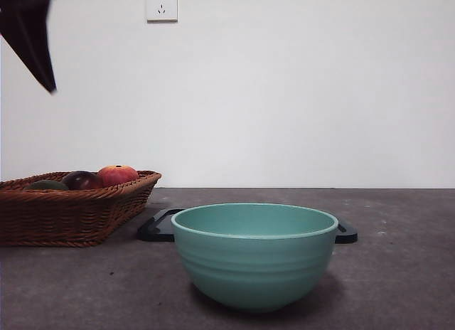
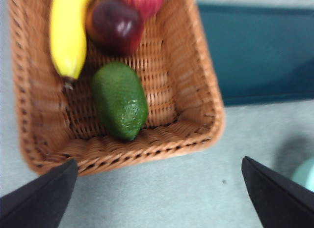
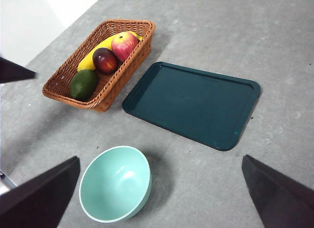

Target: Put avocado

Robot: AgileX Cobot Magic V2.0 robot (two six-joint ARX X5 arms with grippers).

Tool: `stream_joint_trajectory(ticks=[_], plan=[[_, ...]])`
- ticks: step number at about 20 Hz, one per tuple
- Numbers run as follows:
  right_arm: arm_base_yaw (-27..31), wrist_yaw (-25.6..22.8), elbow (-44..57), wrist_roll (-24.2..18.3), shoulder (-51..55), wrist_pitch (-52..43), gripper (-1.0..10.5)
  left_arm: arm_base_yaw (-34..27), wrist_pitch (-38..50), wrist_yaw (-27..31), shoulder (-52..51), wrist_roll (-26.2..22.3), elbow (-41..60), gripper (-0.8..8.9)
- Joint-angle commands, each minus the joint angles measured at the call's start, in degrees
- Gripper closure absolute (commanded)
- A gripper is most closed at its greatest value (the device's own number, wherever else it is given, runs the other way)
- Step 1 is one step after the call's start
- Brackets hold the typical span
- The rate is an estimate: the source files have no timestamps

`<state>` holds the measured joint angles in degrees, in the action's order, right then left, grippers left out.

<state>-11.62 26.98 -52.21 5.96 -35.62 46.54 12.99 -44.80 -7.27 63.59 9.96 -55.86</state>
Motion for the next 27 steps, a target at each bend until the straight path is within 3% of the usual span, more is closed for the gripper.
stream_joint_trajectory(ticks=[1,5,10,18,19,23,27], plan=[[-0.3,0.1,-1.0,-0.4,-0.2,-0.2,3.6,0.0,0.4,1.1,6.9,-0.5,-3.5,2.56],[-0.3,0.1,-1.0,-0.4,-0.2,-0.2,3.6,-0.2,0.6,4.8,18.4,-1.0,-8.3,2.56],[-0.3,0.1,-1.0,-0.4,-0.2,-0.2,3.6,-1.2,1.2,4.8,29.9,-1.4,-13.8,2.56],[-0.3,0.0,-1.0,-0.4,-0.2,-0.2,3.6,-2.0,2.8,4.7,38.8,-1.4,-15.8,2.59],[-0.3,0.0,-1.0,-0.4,-0.2,-0.2,3.6,-2.0,2.8,4.7,39.1,-1.4,-15.8,2.88],[-0.3,0.1,-1.0,-0.4,-0.2,-0.2,3.6,-2.0,2.5,4.7,39.2,-1.4,-15.8,5.5],[-0.3,0.1,-1.0,-0.4,-0.2,-0.2,3.6,-2.0,-0.1,4.7,39.0,-1.4,-17.1,5.76]])
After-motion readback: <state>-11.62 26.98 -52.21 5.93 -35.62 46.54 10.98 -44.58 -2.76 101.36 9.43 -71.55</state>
